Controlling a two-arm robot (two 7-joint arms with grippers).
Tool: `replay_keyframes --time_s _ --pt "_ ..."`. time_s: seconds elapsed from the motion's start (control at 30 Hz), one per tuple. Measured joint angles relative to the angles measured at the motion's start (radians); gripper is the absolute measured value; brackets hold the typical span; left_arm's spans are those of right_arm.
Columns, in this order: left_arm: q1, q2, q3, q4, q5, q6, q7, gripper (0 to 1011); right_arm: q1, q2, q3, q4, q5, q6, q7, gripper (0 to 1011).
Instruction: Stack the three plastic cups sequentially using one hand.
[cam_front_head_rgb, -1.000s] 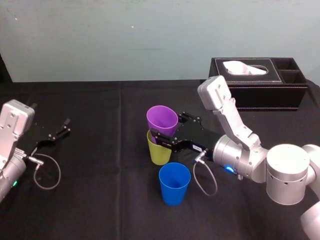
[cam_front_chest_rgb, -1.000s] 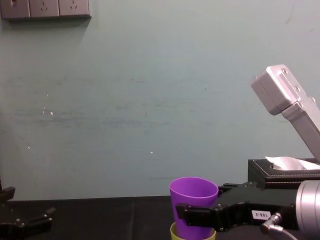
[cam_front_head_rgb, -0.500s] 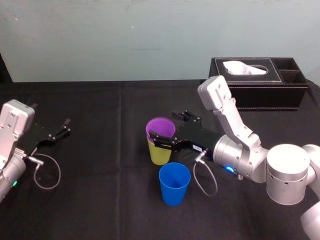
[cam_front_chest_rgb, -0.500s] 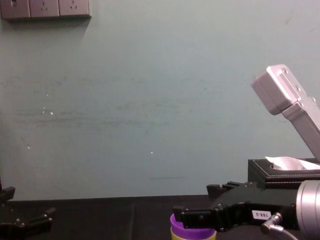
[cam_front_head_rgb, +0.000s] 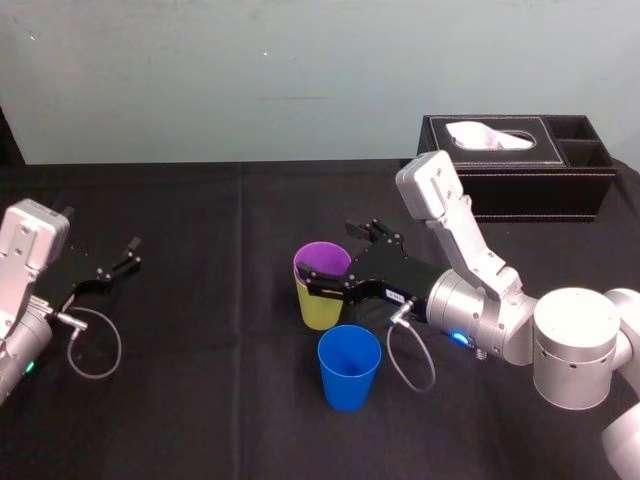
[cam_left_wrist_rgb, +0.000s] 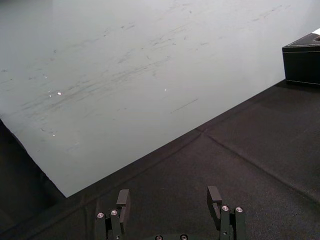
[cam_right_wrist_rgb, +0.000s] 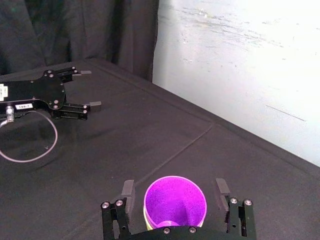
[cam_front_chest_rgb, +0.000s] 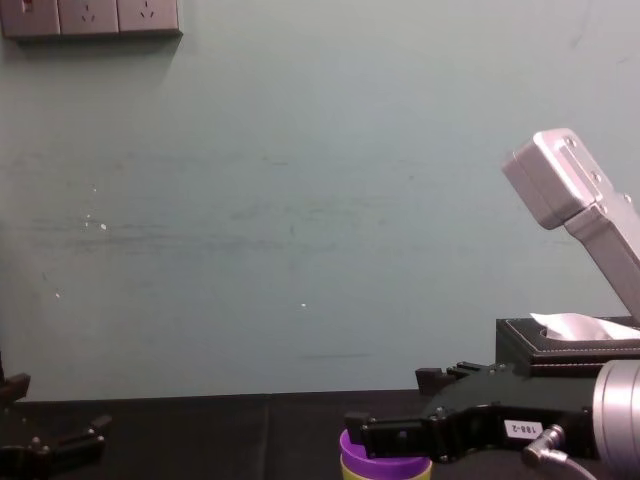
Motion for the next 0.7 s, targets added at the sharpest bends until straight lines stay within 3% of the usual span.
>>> replay_keyframes --time_s 0.4,0.7 --pt "0.000 0.000 0.000 0.000 0.000 0.000 0.000 1010 -0.008 0.009 0.015 -0.017 0.005 -0.005 -0.001 1000" --pt "0.000 0.000 0.000 0.000 0.000 0.000 0.000 1010 -0.052 0.055 0.055 -0.084 0.031 -0.013 0.004 1000"
